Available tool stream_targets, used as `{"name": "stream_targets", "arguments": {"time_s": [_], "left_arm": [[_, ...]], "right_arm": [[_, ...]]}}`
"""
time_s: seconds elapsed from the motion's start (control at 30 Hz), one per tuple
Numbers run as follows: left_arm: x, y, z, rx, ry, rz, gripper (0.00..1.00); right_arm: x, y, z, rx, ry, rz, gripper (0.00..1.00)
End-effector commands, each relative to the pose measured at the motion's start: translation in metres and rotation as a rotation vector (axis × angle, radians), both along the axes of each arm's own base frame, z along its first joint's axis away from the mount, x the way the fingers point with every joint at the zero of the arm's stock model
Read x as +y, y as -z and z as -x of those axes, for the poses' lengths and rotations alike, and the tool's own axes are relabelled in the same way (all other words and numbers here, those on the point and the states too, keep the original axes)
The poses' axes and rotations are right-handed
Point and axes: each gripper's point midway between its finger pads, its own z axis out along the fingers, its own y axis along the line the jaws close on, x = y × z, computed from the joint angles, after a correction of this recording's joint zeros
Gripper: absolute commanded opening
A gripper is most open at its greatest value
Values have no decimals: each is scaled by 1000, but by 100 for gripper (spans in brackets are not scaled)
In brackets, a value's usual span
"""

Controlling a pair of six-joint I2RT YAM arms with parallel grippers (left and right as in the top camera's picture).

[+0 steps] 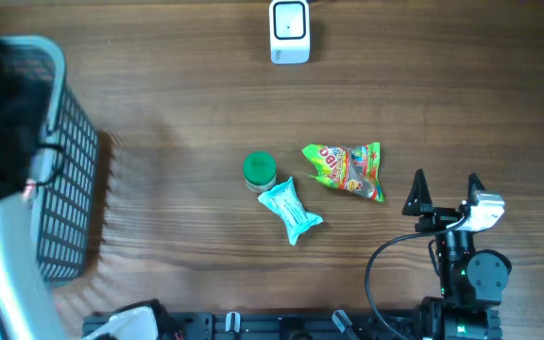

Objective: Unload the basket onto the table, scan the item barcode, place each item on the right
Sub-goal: 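Reach into the basket and grasp the white Hansaplast box with left gripper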

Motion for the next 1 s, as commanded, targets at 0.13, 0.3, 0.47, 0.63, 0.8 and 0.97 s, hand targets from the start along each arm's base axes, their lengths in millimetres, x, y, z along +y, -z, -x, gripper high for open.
{"name": "stream_targets", "arguments": {"time_s": [0.13, 0.3, 0.47, 0.63, 0.8, 0.97], "left_arm": [[92, 83, 53, 199, -302, 160, 100], [118, 126, 18, 313, 69, -36, 100], [128, 147, 7, 492, 405, -219, 100], [142, 151, 31, 757, 525, -310, 100], [159, 190, 37, 915, 515, -238, 100], [167, 216, 46, 1109, 650, -211, 100]], "right_arm": [[3, -1, 0, -6, -14, 19, 100], [3, -1, 0, -6, -14, 19, 100], [3, -1, 0, -6, -14, 19, 100], [3, -1, 0, -6, -14, 19, 100], [3, -1, 0, -6, -14, 19, 100], [3, -1, 0, -6, -14, 19, 100]]}}
